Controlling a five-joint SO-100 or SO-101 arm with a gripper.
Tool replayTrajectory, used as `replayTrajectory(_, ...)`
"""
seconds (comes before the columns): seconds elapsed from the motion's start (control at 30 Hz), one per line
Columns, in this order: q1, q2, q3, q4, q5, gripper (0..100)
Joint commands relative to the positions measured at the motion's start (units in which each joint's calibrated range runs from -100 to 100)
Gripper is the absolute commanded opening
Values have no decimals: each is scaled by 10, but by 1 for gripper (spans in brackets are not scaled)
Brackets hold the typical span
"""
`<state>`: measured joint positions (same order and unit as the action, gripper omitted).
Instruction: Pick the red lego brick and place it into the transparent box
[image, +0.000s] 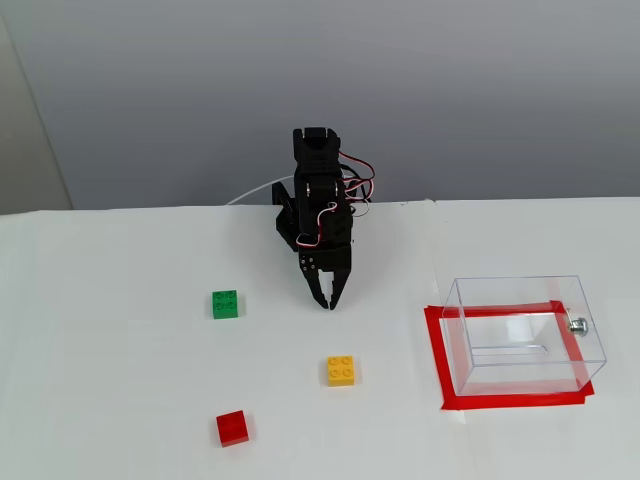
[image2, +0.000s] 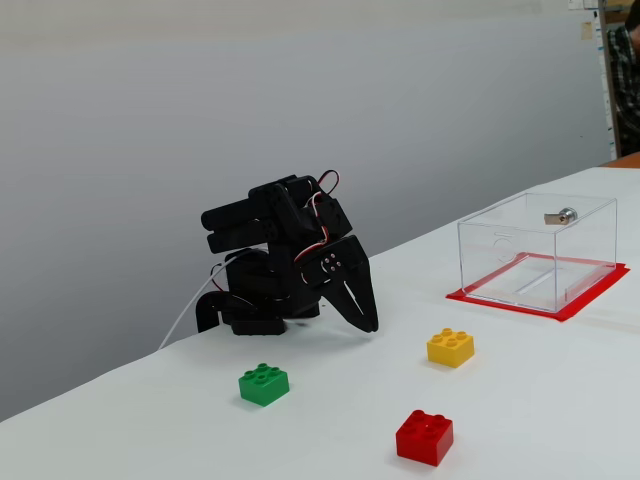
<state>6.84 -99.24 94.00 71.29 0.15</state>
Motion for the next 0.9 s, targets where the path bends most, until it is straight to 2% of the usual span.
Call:
replayTrajectory(0.0,-2,-5,-10,-2,-2,1)
replayTrajectory(0.37,-6,-5,-10,-4,-3,1)
replayTrajectory(0.53,2,-4,-22,-49,-3,1)
replayTrajectory(0.87,2,11,-159,-83,1,1)
